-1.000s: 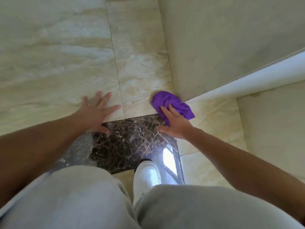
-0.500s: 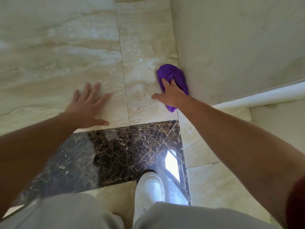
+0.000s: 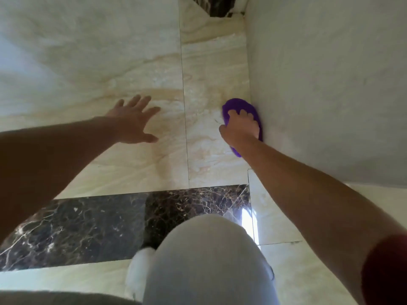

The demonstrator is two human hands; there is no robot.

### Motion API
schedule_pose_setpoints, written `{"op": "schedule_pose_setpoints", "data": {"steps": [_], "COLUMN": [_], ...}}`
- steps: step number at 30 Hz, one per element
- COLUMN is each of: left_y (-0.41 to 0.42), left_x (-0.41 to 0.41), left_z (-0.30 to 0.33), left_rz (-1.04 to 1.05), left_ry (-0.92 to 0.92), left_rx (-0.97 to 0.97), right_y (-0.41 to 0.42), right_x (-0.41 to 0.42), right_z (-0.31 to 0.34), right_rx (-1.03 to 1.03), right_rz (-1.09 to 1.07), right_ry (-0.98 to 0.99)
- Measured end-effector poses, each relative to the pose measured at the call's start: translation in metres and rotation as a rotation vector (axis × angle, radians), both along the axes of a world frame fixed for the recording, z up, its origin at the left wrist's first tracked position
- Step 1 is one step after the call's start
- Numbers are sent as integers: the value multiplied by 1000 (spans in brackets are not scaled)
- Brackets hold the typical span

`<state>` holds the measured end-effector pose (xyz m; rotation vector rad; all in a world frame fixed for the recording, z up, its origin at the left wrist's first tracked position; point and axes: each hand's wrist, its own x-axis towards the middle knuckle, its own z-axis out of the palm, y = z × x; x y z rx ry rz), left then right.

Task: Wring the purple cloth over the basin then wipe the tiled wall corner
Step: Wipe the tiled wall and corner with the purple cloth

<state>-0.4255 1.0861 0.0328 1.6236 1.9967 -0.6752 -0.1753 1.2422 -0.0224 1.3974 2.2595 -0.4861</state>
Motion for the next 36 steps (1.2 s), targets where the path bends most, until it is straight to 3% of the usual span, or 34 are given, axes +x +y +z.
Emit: {"op": "schedule_pose_setpoints", "data": {"steps": [5, 11, 14, 23, 36], "left_y": [45, 73, 76, 128, 169], "left_x": [-13, -25, -28, -79, -114], "left_z": [-13, -98, -116, -132, -134], "left_rz": [49, 82, 76, 240, 305], "left_ry": [-46, -90, -126, -109, -137], "left_rx": [65, 37, 127, 251, 143], "right_y": [0, 10, 21, 100, 188], "right_x": [23, 5, -3, -50, -113], "right_z": [-31, -84, -87, -92, -75], "right_rx": [71, 174, 195, 221, 94], "right_rz": [220, 124, 99, 127, 151], "right_ry": [-139, -72, -40, 15, -94]}}
